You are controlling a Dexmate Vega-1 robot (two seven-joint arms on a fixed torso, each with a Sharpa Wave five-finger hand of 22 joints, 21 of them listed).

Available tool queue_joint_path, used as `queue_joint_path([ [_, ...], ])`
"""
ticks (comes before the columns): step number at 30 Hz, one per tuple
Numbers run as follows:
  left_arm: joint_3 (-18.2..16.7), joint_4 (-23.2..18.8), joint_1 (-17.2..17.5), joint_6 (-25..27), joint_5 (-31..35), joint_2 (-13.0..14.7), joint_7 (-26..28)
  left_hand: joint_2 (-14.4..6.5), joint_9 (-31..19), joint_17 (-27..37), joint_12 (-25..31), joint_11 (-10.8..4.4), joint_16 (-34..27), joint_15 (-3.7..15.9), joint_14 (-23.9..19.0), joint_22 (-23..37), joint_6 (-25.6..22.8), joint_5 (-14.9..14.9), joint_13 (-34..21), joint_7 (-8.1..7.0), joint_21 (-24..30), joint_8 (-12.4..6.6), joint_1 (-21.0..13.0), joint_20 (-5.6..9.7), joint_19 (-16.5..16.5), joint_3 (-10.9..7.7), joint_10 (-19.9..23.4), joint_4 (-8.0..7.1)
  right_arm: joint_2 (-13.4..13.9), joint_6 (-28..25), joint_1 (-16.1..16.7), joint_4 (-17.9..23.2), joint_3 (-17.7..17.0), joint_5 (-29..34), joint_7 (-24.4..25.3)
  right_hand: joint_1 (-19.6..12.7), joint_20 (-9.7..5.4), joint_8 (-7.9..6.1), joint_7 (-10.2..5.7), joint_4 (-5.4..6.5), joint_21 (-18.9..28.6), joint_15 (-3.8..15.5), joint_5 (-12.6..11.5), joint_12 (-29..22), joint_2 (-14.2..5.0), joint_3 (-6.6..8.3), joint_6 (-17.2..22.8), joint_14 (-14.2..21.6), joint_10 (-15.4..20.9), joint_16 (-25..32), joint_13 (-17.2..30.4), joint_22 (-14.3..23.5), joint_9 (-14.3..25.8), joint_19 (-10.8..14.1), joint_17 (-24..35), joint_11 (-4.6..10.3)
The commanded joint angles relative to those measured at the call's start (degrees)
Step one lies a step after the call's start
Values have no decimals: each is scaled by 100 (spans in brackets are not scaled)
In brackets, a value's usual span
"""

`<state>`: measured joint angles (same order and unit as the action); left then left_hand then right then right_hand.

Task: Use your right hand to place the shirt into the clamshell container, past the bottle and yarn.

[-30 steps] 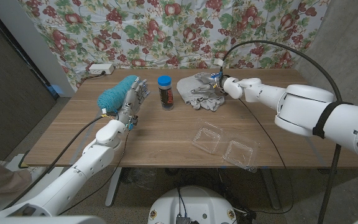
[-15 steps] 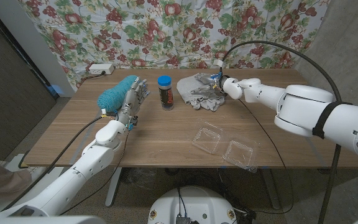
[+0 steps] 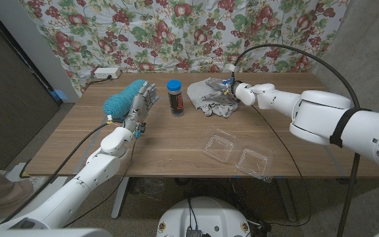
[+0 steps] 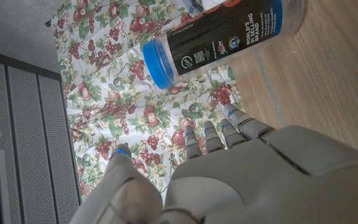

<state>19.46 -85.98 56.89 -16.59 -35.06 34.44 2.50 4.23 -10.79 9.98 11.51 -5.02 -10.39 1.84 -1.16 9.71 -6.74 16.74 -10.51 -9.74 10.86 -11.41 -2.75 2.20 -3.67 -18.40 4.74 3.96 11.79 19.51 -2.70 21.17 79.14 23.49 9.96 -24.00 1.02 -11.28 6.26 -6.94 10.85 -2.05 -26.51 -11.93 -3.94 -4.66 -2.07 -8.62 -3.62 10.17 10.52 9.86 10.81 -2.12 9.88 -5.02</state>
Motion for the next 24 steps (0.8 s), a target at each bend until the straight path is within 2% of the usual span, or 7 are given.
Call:
queue_joint_path([
  [1,-6,43,-28,-10,-25,5,-76,-45,-8,23,2,22,-28,351,4,34,-27,-10,-18,-30,25,11,7,201,-55,-5,43,38,-77,-187,-8,-17,74,-51,-151,-45,-16,7,6,7,20,2,-26,3,3,-37,-19,-28,-22,0,12,17,7,-25,14,-3],
  [14,16,130,-83,9,-40,-25,-106,-49,-8,22,1,12,-27,342,9,34,-16,-13,-18,-10,23,15,7,203,-50,-1,44,45,-209,-674,-22,-41,212,-175,-363,-63,-11,12,9,3,15,-3,-46,8,-2,-38,-44,-29,-45,5,13,17,8,-37,15,3],
  [24,40,186,-123,7,-44,-60,-125,-52,-8,23,1,23,-29,347,2,34,-10,-15,-18,-6,23,17,8,205,-49,2,46,48,-236,-800,-33,-43,307,-231,-390,-81,-4,11,4,-2,19,23,-64,-6,-6,-39,-54,-7,-16,16,14,18,9,-26,15,22],
])
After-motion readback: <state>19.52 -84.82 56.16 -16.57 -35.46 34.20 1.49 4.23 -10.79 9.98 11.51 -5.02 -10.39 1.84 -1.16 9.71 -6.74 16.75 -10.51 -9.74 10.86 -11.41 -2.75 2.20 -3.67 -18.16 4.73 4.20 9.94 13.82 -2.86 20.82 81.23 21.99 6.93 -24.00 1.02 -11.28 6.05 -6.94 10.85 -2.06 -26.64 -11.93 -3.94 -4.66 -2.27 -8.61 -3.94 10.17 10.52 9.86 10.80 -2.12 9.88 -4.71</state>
